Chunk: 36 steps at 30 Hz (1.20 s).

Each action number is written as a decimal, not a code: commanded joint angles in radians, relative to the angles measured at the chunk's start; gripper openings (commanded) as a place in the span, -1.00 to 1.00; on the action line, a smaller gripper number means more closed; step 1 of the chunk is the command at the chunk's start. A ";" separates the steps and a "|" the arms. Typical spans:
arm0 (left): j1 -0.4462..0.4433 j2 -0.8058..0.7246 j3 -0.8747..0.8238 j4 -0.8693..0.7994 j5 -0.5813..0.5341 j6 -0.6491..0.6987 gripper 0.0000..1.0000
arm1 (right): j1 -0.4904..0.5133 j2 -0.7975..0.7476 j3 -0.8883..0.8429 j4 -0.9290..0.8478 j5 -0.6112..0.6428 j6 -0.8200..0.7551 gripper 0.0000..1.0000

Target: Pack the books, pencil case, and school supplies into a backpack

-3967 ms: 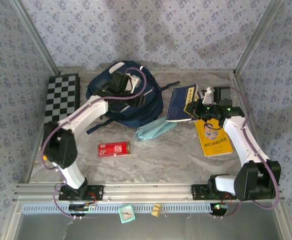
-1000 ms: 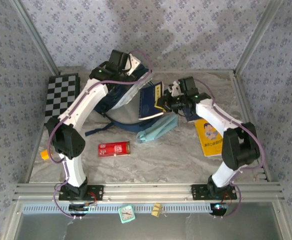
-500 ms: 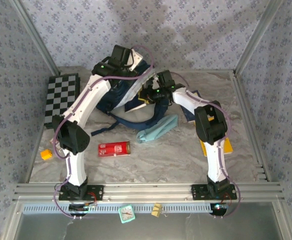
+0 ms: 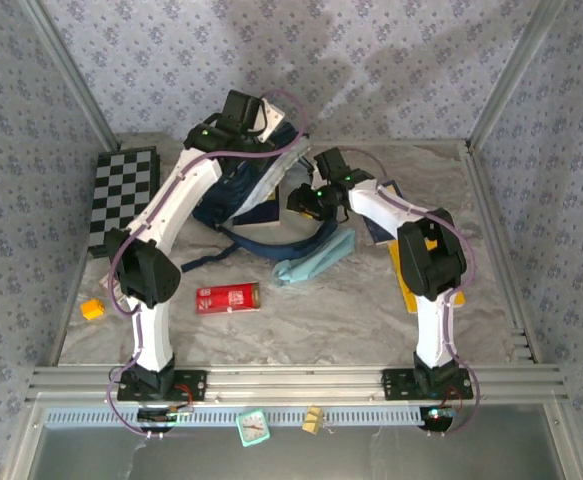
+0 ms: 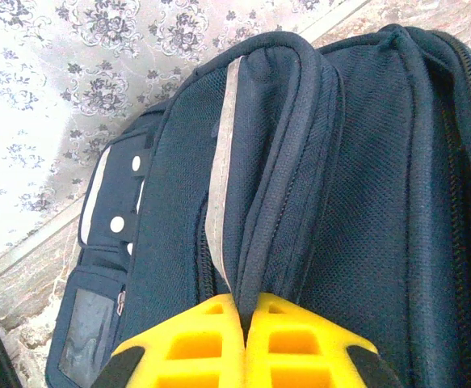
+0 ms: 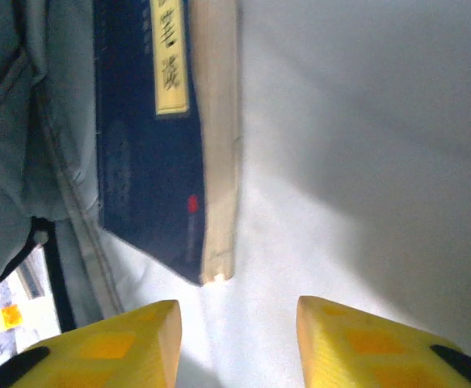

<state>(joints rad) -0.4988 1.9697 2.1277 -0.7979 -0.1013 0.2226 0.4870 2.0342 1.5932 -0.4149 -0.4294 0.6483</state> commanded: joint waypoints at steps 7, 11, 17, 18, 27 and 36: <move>0.010 -0.016 0.033 0.091 0.003 -0.021 -1.00 | 0.134 0.115 0.042 0.060 -0.034 0.033 -0.70; 0.010 -0.005 0.043 0.081 0.009 -0.020 -1.00 | 0.170 0.150 0.072 0.101 0.037 0.027 -0.81; 0.012 -0.011 0.028 0.064 0.043 -0.003 -1.00 | 0.127 0.116 0.001 0.248 0.230 0.105 -0.85; 0.013 -0.008 0.029 0.056 0.049 0.003 -1.00 | 0.115 0.111 -0.002 0.271 0.243 0.111 -0.86; 0.046 0.006 0.032 0.040 0.008 0.033 -1.00 | 0.041 0.116 0.062 0.240 0.279 0.093 -0.81; 0.104 0.039 0.016 0.025 -0.066 0.098 -1.00 | 0.042 -0.021 0.008 0.222 0.129 -0.010 -0.66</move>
<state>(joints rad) -0.4290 1.9949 2.1273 -0.8116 -0.0845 0.2710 0.5301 2.1189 1.6142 -0.1814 -0.2352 0.6914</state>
